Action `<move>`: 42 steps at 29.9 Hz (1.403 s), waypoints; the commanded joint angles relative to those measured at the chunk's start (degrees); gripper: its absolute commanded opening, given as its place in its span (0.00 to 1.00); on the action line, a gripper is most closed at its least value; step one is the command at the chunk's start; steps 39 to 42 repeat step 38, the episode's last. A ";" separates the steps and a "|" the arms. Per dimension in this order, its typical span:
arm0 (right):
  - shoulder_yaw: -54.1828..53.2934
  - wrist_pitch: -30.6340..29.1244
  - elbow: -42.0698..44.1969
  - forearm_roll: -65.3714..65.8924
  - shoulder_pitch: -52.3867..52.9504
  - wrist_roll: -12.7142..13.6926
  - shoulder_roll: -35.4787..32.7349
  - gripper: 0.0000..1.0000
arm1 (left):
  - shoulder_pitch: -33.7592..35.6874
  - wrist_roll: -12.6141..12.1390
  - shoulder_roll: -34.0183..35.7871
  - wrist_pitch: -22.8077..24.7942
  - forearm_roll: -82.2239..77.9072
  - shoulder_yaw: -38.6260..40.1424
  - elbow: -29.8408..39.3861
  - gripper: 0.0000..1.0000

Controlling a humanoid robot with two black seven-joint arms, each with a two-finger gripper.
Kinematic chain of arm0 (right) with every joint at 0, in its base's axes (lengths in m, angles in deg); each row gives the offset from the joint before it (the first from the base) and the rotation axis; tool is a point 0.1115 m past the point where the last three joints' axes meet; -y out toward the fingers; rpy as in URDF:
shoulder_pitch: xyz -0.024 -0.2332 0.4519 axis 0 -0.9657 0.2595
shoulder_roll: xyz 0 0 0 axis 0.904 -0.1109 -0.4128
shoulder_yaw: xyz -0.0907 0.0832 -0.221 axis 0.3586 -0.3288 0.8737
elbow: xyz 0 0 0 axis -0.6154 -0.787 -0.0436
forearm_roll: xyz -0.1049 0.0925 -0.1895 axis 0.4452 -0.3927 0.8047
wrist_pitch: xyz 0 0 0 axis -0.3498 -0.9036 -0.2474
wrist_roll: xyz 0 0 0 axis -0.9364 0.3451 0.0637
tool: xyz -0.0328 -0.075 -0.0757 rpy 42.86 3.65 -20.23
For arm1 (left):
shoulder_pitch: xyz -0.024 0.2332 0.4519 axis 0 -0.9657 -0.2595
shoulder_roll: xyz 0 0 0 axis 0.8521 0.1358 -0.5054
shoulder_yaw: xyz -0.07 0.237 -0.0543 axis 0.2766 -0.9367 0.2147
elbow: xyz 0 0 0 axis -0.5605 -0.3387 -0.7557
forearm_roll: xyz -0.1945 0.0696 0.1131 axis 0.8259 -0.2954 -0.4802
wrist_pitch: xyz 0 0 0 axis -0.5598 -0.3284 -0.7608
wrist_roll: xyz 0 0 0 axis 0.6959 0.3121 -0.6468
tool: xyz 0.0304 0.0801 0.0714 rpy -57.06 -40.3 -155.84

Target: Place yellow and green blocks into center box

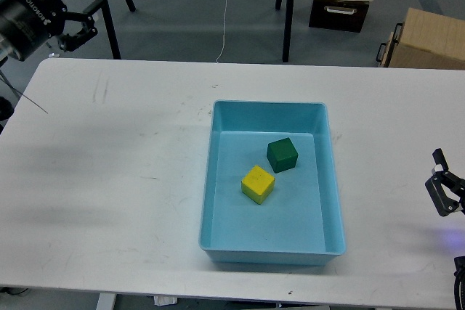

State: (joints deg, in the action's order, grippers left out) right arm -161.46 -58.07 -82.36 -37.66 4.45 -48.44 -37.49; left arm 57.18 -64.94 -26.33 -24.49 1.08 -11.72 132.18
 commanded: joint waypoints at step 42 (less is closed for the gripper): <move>1.94 0.00 -4.09 0.28 -12.54 -3.03 0.12 0.99 | -51.29 0.40 -31.76 0.01 0.28 20.48 23.32 1.00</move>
